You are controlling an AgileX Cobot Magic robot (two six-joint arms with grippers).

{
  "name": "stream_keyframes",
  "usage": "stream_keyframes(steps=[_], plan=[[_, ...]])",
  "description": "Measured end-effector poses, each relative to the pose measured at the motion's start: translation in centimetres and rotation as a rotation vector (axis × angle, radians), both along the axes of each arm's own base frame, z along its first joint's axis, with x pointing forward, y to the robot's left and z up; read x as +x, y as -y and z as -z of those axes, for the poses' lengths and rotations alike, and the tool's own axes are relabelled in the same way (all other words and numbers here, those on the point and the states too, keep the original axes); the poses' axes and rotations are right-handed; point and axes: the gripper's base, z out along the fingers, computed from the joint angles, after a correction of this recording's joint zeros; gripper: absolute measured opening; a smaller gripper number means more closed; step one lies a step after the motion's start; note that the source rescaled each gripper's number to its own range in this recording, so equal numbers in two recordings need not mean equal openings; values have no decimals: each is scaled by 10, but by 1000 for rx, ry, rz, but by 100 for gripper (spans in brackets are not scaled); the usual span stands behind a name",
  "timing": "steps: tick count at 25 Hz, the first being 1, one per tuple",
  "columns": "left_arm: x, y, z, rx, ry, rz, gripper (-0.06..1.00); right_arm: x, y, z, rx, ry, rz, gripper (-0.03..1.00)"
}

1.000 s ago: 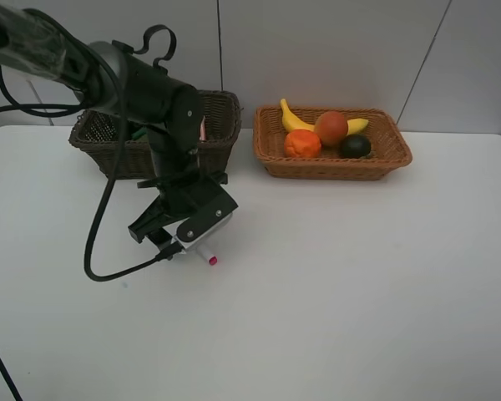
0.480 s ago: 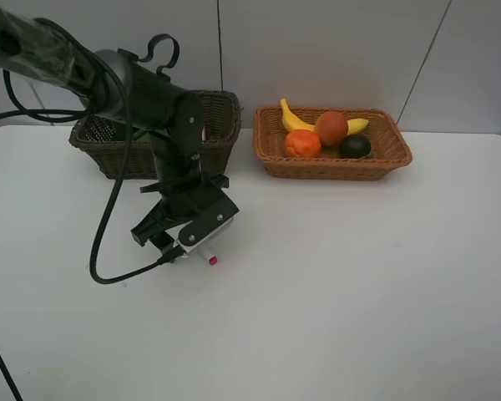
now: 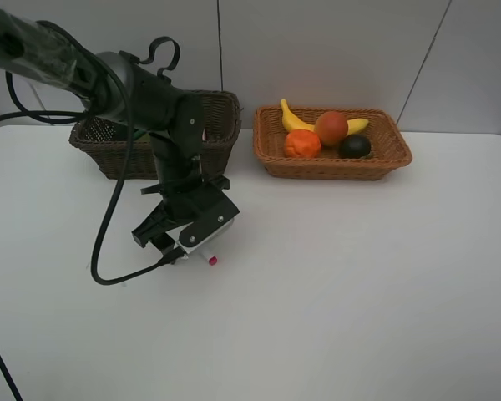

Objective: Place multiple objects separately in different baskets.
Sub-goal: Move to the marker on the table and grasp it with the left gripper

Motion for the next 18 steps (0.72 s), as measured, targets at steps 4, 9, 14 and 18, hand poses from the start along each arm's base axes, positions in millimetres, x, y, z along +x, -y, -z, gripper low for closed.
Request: stream_keyframes(steps=[4, 9, 14, 18], plan=[[1, 1, 1, -10, 9, -3, 85, 0, 0, 0, 0, 0, 0, 100], [1, 0, 1, 2, 6, -84, 0, 0, 0, 0, 0, 0, 0, 100], [0, -1, 1, 20, -9, -107, 3, 0, 0, 0, 0, 0, 0, 100], [0, -5, 1, 28, -20, -118, 3, 0, 0, 0, 0, 0, 0, 100]])
